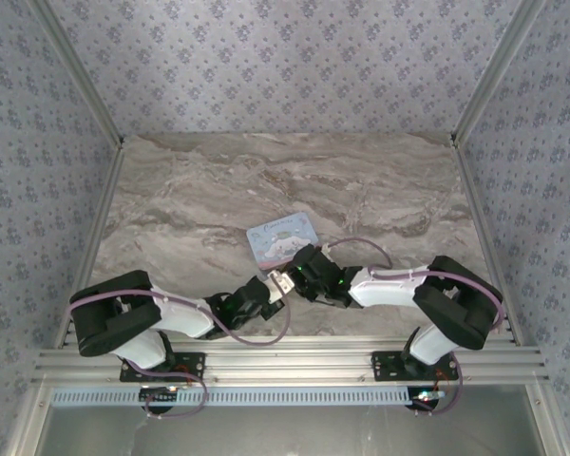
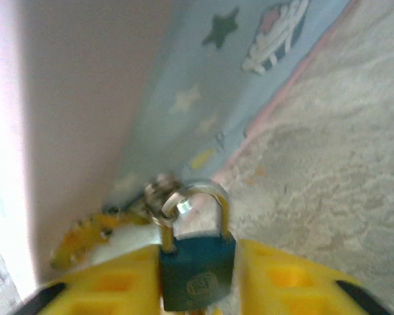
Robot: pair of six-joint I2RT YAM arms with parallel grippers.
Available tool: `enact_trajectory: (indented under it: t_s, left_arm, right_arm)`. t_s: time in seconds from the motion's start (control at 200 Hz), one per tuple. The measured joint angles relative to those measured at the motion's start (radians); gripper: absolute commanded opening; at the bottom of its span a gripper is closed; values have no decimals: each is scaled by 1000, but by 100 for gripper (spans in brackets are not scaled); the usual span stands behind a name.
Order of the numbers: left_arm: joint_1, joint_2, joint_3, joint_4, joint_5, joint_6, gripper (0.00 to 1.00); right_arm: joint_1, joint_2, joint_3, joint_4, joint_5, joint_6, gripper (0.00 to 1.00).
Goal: Unlock a padlock with a key
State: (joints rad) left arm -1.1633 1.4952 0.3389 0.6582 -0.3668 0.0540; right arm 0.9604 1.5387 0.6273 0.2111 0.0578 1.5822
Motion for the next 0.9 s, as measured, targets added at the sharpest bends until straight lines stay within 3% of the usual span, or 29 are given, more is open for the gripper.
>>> enact_trajectory:
  t_s: [0.13, 0.37, 0.69, 0.904]
  left_arm:
    - [10, 0, 5, -6, 6, -7, 0]
    - [27, -5, 7, 2, 43, -56, 0]
    - [195, -79, -11, -9, 329, -229, 0]
    - [221, -80, -14, -4, 435, -318, 0]
  right_arm:
    - [-1, -13, 0, -37, -3, -3, 52]
    - [-5, -78, -5, -99, 11, -6, 53]
    - [-5, -109, -9, -72, 38, -26, 51]
    - [-5, -109, -10, -50, 43, -27, 50]
